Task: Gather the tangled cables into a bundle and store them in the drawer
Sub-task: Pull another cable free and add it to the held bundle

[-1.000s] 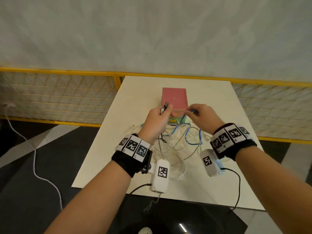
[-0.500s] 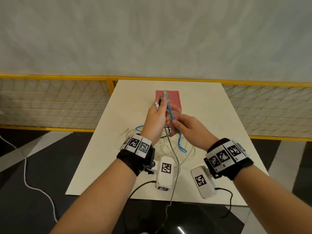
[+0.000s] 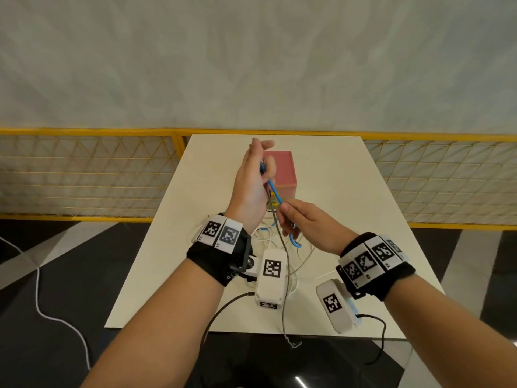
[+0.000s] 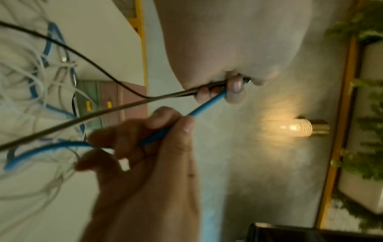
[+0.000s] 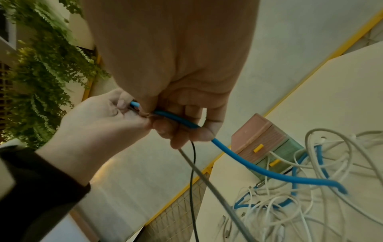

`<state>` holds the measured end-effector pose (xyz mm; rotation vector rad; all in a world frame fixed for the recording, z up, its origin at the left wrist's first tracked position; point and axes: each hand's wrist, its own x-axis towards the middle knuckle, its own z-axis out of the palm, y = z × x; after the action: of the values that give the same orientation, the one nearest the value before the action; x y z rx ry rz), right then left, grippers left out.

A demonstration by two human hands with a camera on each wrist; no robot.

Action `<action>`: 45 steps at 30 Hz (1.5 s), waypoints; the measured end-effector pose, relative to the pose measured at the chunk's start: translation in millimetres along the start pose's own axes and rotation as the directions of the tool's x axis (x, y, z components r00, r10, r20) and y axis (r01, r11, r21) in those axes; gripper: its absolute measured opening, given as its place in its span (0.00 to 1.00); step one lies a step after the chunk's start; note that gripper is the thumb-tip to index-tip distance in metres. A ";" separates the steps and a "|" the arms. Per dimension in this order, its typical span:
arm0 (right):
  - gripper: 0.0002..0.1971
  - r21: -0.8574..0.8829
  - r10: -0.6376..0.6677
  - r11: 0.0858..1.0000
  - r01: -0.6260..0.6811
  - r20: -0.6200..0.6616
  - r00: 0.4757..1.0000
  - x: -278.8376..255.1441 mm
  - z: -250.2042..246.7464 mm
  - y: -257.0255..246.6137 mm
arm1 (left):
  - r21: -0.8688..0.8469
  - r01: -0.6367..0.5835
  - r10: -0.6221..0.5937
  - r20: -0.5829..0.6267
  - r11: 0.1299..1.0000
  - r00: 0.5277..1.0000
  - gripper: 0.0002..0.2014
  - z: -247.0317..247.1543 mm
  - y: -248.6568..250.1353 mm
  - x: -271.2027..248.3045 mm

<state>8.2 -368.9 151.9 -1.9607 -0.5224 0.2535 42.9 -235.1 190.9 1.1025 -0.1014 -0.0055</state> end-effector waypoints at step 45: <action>0.18 -0.140 0.079 0.985 -0.104 -0.179 0.981 24.7 -51.1 52.1 | 0.547 -0.236 0.327 -0.074 0.803 0.942 0.09 -11.7 58.2 12.4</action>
<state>63.3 -417.5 128.6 -2.1317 -0.3461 0.1024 53.5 -199.1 238.5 1.6333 -0.1223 0.4079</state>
